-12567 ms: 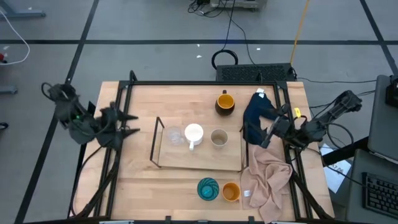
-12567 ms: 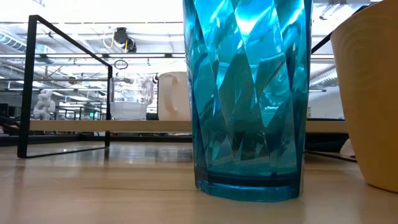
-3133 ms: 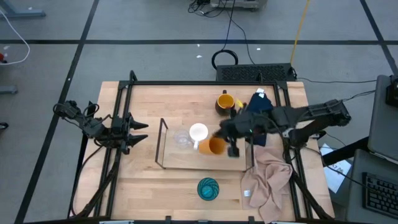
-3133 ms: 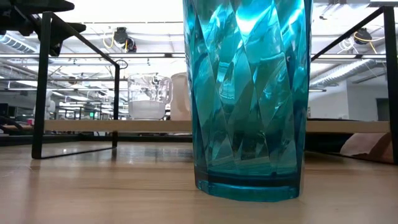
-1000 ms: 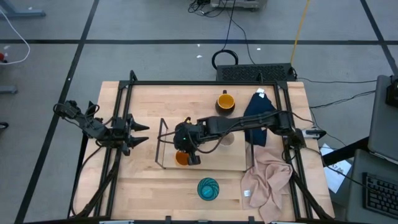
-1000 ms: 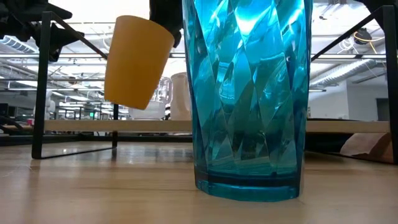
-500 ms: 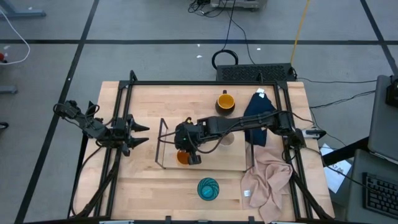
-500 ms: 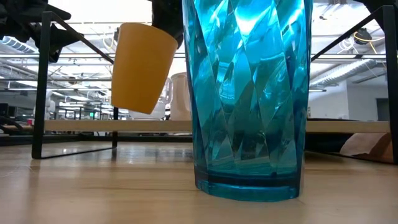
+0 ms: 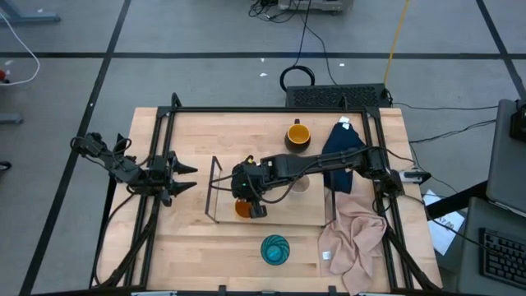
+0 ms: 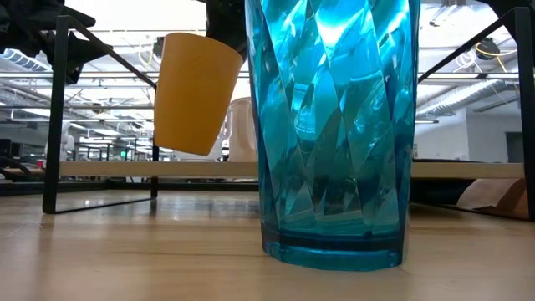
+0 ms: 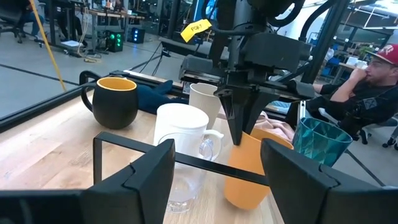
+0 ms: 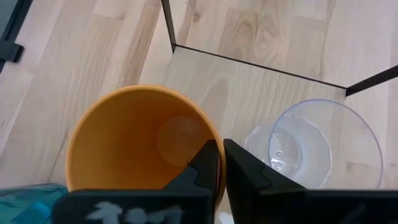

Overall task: Stack small to large cups/mugs on shelf
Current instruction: Align the yellow cup with the transparent mug on the shelf

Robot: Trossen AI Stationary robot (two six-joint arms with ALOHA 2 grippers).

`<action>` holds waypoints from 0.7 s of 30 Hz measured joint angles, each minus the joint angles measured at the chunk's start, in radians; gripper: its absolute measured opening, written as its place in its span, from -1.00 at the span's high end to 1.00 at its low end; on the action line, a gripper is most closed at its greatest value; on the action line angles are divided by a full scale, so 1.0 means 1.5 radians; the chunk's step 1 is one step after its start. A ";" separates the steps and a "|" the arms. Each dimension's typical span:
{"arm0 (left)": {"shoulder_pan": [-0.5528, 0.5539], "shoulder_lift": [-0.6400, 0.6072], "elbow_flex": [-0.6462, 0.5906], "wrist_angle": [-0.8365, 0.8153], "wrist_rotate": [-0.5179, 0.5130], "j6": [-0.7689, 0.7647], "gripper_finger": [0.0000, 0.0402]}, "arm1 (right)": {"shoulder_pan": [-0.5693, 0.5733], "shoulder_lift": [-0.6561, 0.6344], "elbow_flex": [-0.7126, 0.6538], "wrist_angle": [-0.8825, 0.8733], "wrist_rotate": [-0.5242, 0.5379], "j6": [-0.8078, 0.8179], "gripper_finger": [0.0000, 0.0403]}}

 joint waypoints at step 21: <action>0.000 0.000 0.000 0.000 0.007 -0.002 -0.18 | -0.005 0.000 0.000 0.018 -0.004 0.002 0.73</action>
